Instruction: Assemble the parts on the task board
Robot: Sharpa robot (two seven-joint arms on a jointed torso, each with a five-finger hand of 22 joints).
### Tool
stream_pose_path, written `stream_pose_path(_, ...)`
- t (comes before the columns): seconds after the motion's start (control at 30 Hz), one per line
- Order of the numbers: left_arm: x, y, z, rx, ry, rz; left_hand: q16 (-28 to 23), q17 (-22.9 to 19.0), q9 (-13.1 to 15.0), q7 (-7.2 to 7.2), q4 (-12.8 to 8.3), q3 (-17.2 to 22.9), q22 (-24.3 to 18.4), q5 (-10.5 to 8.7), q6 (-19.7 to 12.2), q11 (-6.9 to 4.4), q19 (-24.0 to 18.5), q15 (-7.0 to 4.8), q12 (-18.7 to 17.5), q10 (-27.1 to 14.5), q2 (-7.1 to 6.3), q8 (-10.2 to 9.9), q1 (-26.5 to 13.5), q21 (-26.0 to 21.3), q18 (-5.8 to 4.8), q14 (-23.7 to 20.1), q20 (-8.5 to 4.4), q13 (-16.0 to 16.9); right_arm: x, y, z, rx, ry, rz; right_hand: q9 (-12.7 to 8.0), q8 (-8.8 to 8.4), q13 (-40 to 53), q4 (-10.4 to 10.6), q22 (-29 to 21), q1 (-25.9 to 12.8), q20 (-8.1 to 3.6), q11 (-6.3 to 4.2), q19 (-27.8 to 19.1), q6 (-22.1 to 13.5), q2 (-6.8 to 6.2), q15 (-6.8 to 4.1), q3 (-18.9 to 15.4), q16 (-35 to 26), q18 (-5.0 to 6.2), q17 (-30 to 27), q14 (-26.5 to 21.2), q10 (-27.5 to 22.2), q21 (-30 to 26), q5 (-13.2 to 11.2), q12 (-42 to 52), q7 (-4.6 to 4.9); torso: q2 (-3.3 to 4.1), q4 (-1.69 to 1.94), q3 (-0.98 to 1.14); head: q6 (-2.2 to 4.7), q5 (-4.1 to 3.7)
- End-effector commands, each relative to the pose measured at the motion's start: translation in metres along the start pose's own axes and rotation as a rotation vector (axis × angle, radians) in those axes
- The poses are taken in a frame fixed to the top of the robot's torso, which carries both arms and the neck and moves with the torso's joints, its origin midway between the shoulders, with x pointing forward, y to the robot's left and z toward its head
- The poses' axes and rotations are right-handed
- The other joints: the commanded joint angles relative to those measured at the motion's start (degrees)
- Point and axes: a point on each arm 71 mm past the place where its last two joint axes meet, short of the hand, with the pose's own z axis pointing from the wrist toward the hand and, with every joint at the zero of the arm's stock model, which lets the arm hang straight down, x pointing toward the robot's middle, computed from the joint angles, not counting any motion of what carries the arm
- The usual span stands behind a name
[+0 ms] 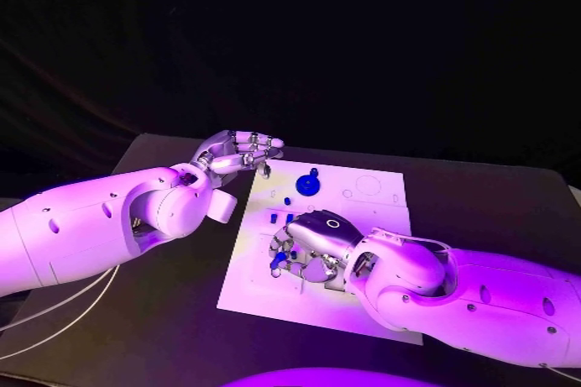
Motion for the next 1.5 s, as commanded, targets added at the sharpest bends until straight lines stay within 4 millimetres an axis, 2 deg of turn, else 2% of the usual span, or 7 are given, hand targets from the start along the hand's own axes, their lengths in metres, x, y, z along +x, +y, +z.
stream_pose_path(0.03, 0.002, -0.001, 0.001, 0.005, 0.014, -0.009, -0.28, -0.06, 0.08, 0.13, -0.12, 0.21, -0.05, 0.32, 0.13, 0.02, -0.07, -0.18, 0.31, -0.48, 0.37, -0.16, -0.26, -0.34, 0.85, 0.12, -0.24, 0.06, 0.008, 0.000, 0.002, -0.019, 0.035, -0.005, 2.05, 0.41, 0.06, -0.10, 11.24, -0.22, -0.38, 0.12, 2.35, 0.13, -0.31, -0.20, 0.48, 0.21, -0.61, -0.05, 2.26, 0.20, -0.18, 0.25, -0.29, 0.39, 0.07, -0.02, 0.10, -0.19, 0.39)
stream_pose_path(0.37, 0.002, -0.001, 0.001, 0.004, 0.013, -0.009, -0.28, -0.06, 0.08, 0.13, -0.12, 0.21, -0.05, 0.32, 0.13, 0.02, -0.07, -0.18, 0.31, -0.48, 0.37, -0.16, -0.26, -0.34, 0.85, 0.12, -0.24, 0.06, 0.019, -0.003, 0.006, -0.011, 0.064, -0.024, 2.05, 0.41, 0.06, -0.10, 11.24, -0.22, -0.38, 0.12, 2.35, 0.13, -0.31, -0.20, 0.48, 0.21, -0.61, -0.05, 2.26, 0.20, -0.18, 0.25, -0.29, 0.39, 0.06, -0.10, 0.12, -0.39, 0.54)
stream_pose_path(1.23, 0.000, -0.001, -0.001, 0.000, 0.010, -0.008, -0.29, -0.10, 0.11, 0.12, -0.13, 0.23, -0.06, 0.31, 0.18, 0.01, -0.05, -0.19, 0.43, -0.48, 0.39, -0.14, -0.31, -0.37, 0.85, 0.14, -0.24, 0.09, 0.021, -0.004, 0.006, 0.019, 0.074, -0.106, 2.20, 0.49, 0.09, -0.43, 11.35, -0.43, -0.34, 0.16, 2.44, 0.00, -0.32, -0.16, 0.74, 0.25, -0.66, 0.00, 2.28, 0.20, 0.02, 0.48, -0.39, 0.43, 0.03, -0.02, 0.06, -0.47, 0.47)
stream_pose_path(1.4, 0.000, -0.001, -0.001, -0.001, 0.010, -0.008, -0.29, -0.10, 0.11, 0.12, -0.13, 0.23, -0.06, 0.31, 0.18, 0.01, -0.05, -0.19, 0.43, -0.48, 0.39, -0.14, -0.31, -0.37, 0.85, 0.14, -0.24, 0.09, 0.022, -0.002, 0.007, 0.015, 0.082, -0.108, 2.29, 0.53, 0.11, -0.59, 11.33, -0.75, -0.31, 0.21, 2.40, -0.08, -0.55, -0.12, 0.74, 0.22, -0.64, -0.08, 2.26, 0.19, -0.07, 0.55, -0.45, 0.48, 0.03, -0.03, 0.05, -0.49, 0.46)
stream_pose_path(1.5, 0.000, -0.001, -0.001, -0.001, 0.010, -0.007, -0.29, -0.10, 0.11, 0.12, -0.13, 0.23, -0.06, 0.31, 0.18, 0.01, -0.05, -0.19, 0.43, -0.48, 0.39, -0.14, -0.31, -0.37, 0.85, 0.14, -0.24, 0.09, 0.022, -0.001, 0.009, 0.010, 0.087, -0.104, 2.21, 0.02, 0.08, -0.59, 11.31, -1.80, -0.19, 0.46, 2.36, -1.16, -1.08, 0.09, 0.78, 0.24, -0.63, -0.08, 2.26, -0.29, -0.17, 0.60, -0.83, 0.85, 0.04, -0.03, 0.02, -0.47, 0.43)
